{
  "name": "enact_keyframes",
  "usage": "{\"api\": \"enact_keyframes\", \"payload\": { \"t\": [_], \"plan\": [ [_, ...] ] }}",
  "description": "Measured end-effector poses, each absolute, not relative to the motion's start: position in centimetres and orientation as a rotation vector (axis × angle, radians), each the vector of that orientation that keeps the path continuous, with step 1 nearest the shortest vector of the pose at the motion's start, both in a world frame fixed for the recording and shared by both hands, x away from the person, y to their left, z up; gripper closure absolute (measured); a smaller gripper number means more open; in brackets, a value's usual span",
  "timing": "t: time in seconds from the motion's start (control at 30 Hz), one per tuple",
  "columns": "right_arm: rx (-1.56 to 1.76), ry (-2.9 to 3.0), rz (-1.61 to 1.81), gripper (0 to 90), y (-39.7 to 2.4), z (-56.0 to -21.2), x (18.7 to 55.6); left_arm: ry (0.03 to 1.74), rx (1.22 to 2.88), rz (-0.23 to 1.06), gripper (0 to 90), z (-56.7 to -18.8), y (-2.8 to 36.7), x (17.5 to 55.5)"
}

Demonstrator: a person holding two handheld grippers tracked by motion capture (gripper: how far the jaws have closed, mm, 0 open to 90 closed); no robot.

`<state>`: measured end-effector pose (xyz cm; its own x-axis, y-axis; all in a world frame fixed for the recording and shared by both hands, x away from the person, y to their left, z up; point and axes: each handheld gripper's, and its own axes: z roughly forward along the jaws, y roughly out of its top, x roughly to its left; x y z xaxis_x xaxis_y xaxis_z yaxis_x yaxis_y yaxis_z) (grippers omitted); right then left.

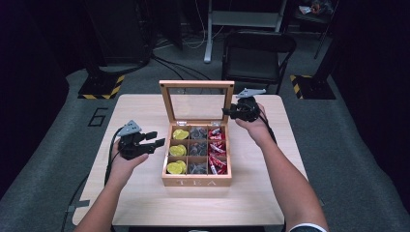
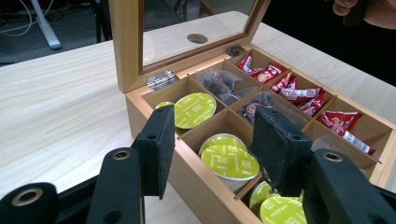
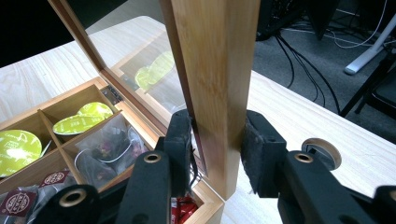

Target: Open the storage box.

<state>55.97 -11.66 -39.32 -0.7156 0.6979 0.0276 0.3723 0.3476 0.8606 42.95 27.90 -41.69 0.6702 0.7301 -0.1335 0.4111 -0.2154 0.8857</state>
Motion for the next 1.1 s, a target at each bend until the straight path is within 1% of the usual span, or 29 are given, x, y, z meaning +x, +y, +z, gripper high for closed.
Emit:
{"api": "enact_keyframes", "payload": {
  "t": [0.1, 0.3, 0.63, 1.1],
  "plan": [
    [0.965, 2.28, 1.314, 65.0, -11.7, -39.2, 56.2, 0.894, 1.855, 0.394, 49.3, -41.7, 28.1, 42.8],
    [0.967, 2.288, 1.306, 65.9, -11.6, -39.1, 56.8, 0.914, 1.824, 0.392, 49.3, -41.9, 28.3, 42.0],
    [0.98, 2.303, 1.303, 66.4, -11.6, -39.0, 57.3, 0.99, 1.78, 0.369, 49.5, -43.1, 29.5, 41.2],
    [1.039, 2.285, 1.328, 66.4, -11.7, -39.2, 58.3, 1.003, 1.827, 0.366, 49.2, -43.9, 29.6, 40.9]
  ]
}}
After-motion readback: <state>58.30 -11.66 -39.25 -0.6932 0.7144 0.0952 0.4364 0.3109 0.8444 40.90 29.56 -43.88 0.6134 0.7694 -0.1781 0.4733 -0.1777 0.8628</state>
